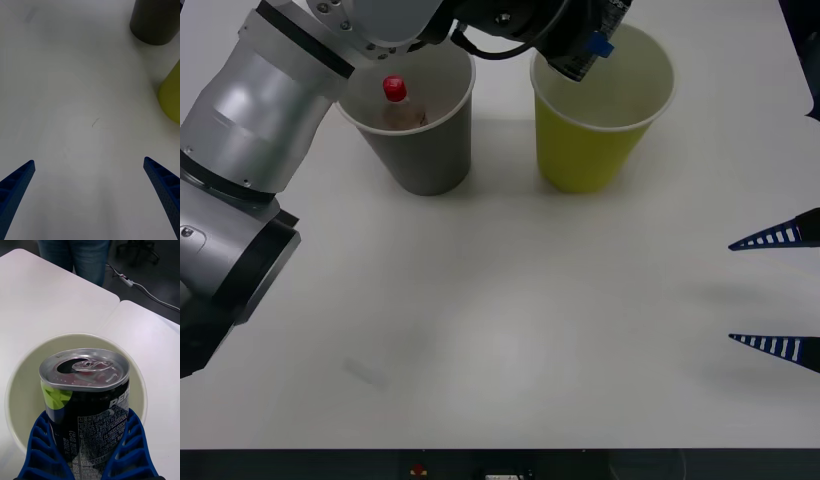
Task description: Put the can into the green bin and the plastic bottle into the gray bin
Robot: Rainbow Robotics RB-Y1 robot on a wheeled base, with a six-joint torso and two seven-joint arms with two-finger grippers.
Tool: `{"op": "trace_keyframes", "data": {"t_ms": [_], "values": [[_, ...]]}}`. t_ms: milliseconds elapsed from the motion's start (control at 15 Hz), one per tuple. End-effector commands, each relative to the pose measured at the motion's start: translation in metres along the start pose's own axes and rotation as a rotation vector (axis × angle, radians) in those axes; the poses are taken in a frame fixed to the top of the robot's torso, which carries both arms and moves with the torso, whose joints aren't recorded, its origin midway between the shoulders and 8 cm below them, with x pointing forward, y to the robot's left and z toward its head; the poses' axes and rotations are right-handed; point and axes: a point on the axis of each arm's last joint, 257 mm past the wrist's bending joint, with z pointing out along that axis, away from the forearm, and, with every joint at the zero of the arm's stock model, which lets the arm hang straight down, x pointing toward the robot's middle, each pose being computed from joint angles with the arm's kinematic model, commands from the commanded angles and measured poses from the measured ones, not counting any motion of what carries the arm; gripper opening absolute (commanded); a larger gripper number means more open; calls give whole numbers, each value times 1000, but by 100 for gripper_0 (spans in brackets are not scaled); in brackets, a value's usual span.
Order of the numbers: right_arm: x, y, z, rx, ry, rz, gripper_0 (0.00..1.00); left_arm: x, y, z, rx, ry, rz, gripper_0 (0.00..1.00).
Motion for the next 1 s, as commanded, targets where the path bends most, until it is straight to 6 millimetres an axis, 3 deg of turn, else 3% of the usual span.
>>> {"op": "trace_keyframes", "data": {"t_ms": [67, 400, 733, 800, 933, 1000], "values": [[0, 0, 0, 0, 0, 0, 100, -4, 3, 15, -8, 1, -12, 0], [0, 0, 0, 0, 0, 0, 100, -2, 7, 35, -56, 21, 40, 0], [0, 0, 0, 0, 0, 0, 100, 4, 7, 42, -66, 31, 57, 1], [0, 0, 0, 0, 0, 0, 100, 3, 7, 42, -65, 30, 56, 10], [0, 0, 0, 0, 0, 0, 100, 4, 5, 42, -58, 30, 57, 97], [0, 0, 0, 0, 0, 0, 100, 4, 5, 42, -58, 31, 67, 100]]}}
